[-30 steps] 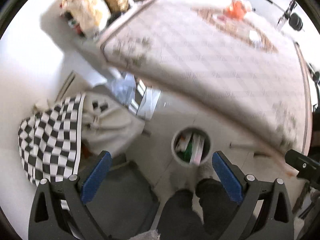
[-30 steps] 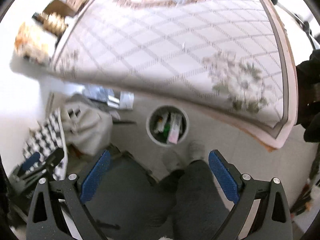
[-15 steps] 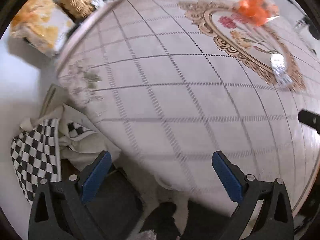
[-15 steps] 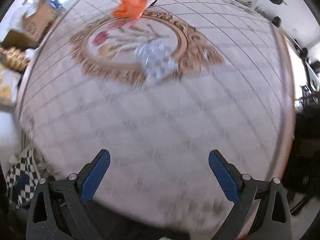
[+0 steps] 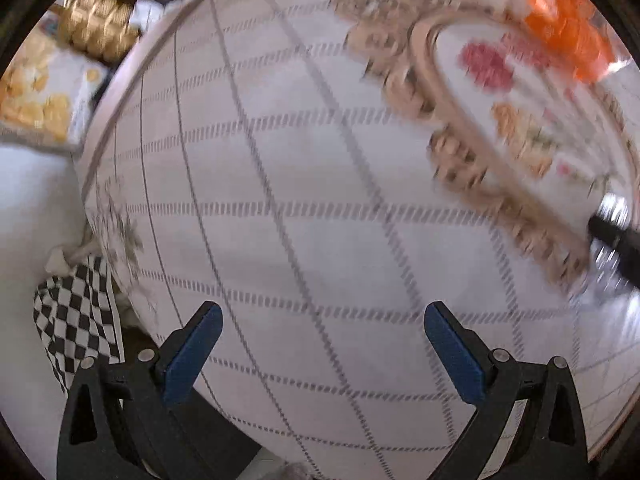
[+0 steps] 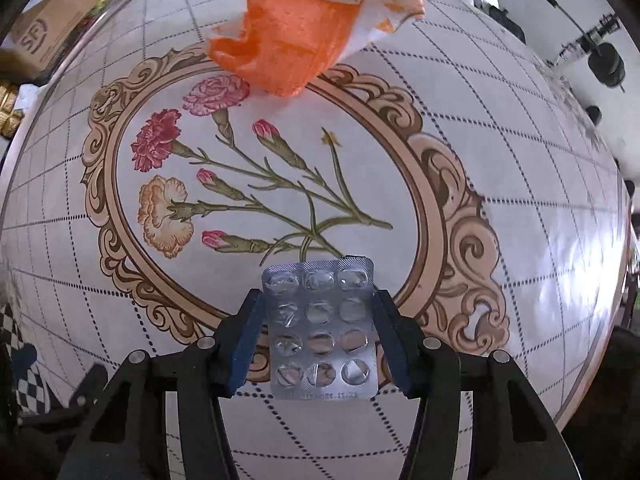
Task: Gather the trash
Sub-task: 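Grasp the orange snack bag with left tool while right tool grasps the foil blister pack, then carry both items over the trash bin and open both tools to drop them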
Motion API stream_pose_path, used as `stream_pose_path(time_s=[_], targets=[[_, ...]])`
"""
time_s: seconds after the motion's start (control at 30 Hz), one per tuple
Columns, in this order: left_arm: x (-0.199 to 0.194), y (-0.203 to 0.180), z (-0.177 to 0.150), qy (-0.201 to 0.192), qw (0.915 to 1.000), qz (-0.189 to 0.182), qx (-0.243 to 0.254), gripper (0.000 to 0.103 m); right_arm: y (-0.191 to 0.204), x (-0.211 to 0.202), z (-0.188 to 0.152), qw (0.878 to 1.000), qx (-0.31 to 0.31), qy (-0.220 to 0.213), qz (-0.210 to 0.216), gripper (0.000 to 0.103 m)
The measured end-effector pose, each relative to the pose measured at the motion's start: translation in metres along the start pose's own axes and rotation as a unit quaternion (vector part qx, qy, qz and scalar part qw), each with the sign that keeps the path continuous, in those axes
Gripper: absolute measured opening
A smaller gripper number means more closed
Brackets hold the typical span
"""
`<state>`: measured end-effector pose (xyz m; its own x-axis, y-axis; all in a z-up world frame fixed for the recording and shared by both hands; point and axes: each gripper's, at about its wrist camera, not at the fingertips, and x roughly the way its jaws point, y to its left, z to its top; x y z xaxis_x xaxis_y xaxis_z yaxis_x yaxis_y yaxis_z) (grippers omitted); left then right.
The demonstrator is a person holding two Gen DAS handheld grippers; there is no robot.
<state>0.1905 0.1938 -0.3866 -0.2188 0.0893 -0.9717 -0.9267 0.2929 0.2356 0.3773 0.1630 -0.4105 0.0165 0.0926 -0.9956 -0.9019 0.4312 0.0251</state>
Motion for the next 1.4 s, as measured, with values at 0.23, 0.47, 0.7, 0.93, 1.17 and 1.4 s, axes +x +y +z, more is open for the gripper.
stream_pose_path(time_s=[0.23, 0.47, 0.7, 0.93, 1.17, 1.4], targets=[[-0.062, -0.071, 0.072, -0.077, 0.9926, -0.05, 0.079, 0.102, -0.104, -0.005, 0.025, 0.989, 0.144, 0.006, 0.038, 0.057], [-0.085, -0.162, 0.13, -0.102, 0.9745, -0.087, 0.18, 0.102, -0.192, 0.009, 0.056, 0.978, 0.207, 0.007, 0.022, 0.057], [-0.057, -0.201, 0.156, -0.059, 0.9699, -0.096, 0.216, 0.089, -0.223, 0.029, 0.08, 0.974, 0.223, 0.009, 0.028, 0.057], [-0.065, -0.204, 0.154, -0.072, 0.9696, -0.11, 0.206, 0.037, -0.216, 0.043, 0.088, 0.976, 0.218, 0.002, 0.026, 0.057], [-0.082, -0.181, 0.136, -0.101, 0.9681, -0.118, 0.197, 0.02, -0.198, 0.024, 0.039, 0.975, 0.221, -0.007, 0.032, 0.057], [-0.129, -0.131, 0.106, -0.15, 0.9677, -0.11, 0.17, 0.019, -0.174, -0.01, 0.006, 0.977, 0.201, -0.056, 0.037, 0.057]])
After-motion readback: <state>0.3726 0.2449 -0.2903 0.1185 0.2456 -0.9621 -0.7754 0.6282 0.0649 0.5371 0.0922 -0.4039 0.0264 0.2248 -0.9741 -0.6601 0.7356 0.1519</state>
